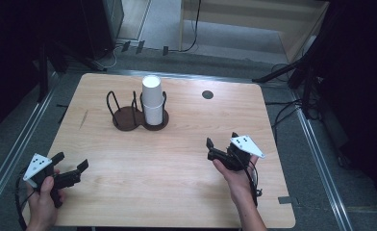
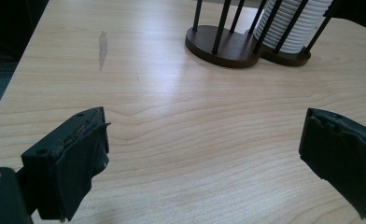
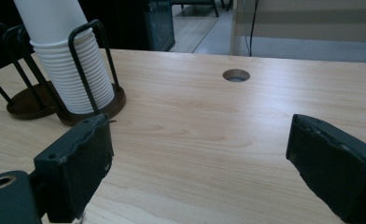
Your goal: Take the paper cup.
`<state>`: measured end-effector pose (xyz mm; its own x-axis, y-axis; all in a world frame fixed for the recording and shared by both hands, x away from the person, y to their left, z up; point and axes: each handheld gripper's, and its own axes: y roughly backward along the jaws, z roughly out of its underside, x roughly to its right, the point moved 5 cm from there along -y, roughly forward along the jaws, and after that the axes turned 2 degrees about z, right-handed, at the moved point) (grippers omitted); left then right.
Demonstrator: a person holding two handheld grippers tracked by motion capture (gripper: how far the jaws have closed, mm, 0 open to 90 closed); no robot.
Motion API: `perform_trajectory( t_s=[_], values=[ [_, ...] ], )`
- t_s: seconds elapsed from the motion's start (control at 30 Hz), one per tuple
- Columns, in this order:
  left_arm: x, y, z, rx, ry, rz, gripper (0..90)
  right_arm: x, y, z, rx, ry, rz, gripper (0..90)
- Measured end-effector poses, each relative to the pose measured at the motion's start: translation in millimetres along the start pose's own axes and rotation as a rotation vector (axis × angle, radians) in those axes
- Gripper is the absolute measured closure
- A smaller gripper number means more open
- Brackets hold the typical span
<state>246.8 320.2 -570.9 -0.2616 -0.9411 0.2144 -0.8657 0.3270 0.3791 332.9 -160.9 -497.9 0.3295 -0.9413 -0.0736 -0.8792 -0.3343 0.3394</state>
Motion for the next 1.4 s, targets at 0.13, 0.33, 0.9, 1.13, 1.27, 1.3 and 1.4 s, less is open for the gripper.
perform_trajectory(
  t_s=[0.13, 0.33, 0.9, 1.13, 1.27, 1.3, 1.4],
  values=[
    [-0.6, -0.1, 0.3, 0.002, 0.007, 0.002, 2.1, -10.1, -5.1, -9.3, 0.01, 0.016, -0.02, 7.7],
    [-2.1, 1.2, 0.5, 0.01, 0.025, 0.012, 2.1, -26.5, -16.1, -20.6, 0.016, 0.03, -0.045, 7.9],
    [-3.0, 1.1, 0.4, 0.006, 0.032, 0.021, 2.1, -71.0, -53.4, -41.3, -0.004, 0.04, -0.111, 8.2],
    [-2.8, 0.6, 0.3, 0.005, 0.032, 0.022, 2.1, -84.8, -67.4, -47.0, -0.015, 0.041, -0.132, 8.3],
    [-2.5, 0.3, 0.4, 0.002, 0.028, 0.023, 2.1, -92.7, -74.8, -50.5, -0.017, 0.047, -0.144, 8.4],
    [-2.5, 0.3, 0.4, 0.001, 0.027, 0.023, 2.1, -95.1, -76.3, -51.4, -0.017, 0.048, -0.148, 8.4],
    [-2.1, 0.1, 0.4, 0.001, 0.028, 0.024, 2.1, -102.1, -81.2, -54.3, -0.017, 0.06, -0.159, 8.6]
  ],
)
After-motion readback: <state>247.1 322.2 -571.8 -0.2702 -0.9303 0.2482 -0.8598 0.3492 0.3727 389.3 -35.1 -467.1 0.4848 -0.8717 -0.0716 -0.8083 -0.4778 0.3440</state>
